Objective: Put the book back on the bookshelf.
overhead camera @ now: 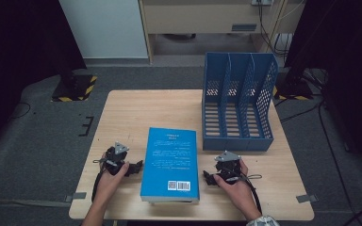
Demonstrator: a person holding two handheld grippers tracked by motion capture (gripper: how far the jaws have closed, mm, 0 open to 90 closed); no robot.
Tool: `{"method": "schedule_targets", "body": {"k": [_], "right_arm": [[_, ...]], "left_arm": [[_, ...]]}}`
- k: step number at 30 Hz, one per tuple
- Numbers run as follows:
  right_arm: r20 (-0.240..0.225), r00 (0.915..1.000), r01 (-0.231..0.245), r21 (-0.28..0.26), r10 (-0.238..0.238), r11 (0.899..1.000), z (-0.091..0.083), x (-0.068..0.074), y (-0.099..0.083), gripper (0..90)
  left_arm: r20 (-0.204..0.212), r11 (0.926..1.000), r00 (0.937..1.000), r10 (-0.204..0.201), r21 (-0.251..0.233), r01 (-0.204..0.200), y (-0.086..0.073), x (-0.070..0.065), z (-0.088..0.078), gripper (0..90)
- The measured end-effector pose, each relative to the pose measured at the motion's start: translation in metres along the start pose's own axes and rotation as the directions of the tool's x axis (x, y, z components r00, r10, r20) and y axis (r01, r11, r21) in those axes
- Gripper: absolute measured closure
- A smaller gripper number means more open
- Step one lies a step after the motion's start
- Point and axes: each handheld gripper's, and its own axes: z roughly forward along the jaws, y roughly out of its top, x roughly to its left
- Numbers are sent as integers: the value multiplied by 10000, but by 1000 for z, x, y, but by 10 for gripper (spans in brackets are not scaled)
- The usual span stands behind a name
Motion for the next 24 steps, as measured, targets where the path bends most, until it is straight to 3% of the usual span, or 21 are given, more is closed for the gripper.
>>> {"method": "schedule_targets", "body": {"k": [9,17,20,22,24], "right_arm": [[-3,10000,21,-2,-21,10000,1,1,1,19],[12,10000,-28,22,28,10000,1,2,2,19],[53,10000,-28,-24,29,10000,1,3,1,35],[80,9999,-139,-14,139,9999,-2,2,2,100],[-25,9994,-344,84,344,9994,-6,2,2,104]], "left_arm": [[217,9997,9995,239,16,-240,2,-4,1,1],[290,9970,9966,767,48,-768,3,-10,-4,42],[289,9974,9970,715,-74,-713,3,-11,-10,50],[355,9984,9978,553,-163,-548,2,-9,-17,58],[624,9991,9974,364,-248,-349,1,-7,-24,76]]}}
